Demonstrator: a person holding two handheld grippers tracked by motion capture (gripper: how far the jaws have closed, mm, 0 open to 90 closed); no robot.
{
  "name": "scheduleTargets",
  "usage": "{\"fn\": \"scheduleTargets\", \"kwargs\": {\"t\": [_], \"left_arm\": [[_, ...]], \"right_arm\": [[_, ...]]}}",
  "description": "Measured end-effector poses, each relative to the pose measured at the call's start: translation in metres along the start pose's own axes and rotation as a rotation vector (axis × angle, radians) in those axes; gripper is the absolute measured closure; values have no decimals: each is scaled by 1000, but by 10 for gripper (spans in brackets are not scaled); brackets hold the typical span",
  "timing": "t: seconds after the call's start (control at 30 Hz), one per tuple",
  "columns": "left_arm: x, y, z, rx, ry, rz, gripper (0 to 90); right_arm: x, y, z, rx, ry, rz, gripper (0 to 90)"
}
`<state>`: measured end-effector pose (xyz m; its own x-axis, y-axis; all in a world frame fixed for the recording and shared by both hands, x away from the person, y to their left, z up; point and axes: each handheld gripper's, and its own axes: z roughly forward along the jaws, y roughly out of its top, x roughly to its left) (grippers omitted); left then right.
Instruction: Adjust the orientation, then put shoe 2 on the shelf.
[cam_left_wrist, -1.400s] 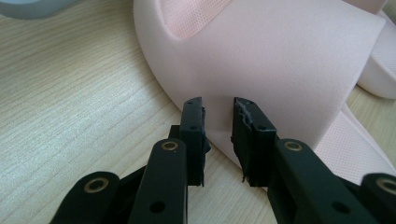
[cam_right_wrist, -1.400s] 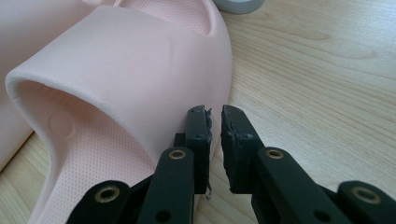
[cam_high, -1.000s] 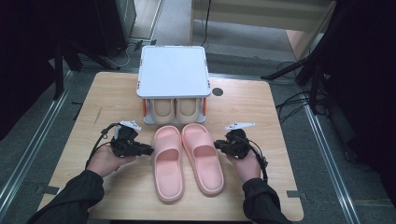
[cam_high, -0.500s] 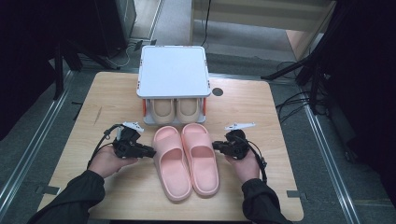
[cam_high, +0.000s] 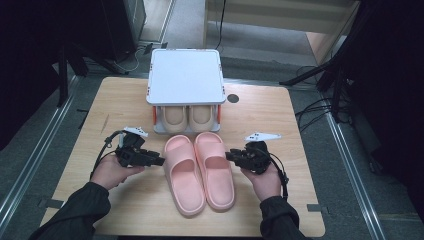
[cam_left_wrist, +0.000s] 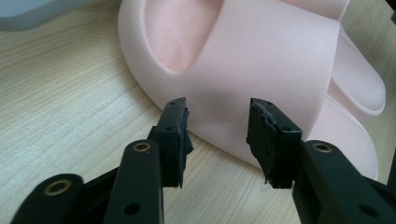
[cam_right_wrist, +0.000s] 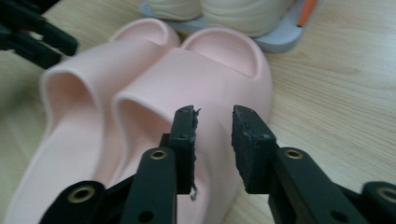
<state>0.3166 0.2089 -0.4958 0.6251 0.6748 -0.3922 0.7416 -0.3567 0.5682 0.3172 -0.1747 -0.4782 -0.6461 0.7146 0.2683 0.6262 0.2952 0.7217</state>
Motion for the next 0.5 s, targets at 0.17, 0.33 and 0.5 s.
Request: {"fn": "scheduleTargets", "kwargs": {"t": [0.17, 0.33, 0.5], "left_arm": [[-4, 1, -5, -26, -9, 7, 538], [-3, 1, -6, -24, -3, 7, 525], [0, 1, -10, -28, 5, 6, 525]], "right_arm": [[14, -4, -5, 0, 39, -23, 673], [25, -10, -4, -7, 70, -24, 657], [32, -14, -5, -23, 85, -16, 651]]}}
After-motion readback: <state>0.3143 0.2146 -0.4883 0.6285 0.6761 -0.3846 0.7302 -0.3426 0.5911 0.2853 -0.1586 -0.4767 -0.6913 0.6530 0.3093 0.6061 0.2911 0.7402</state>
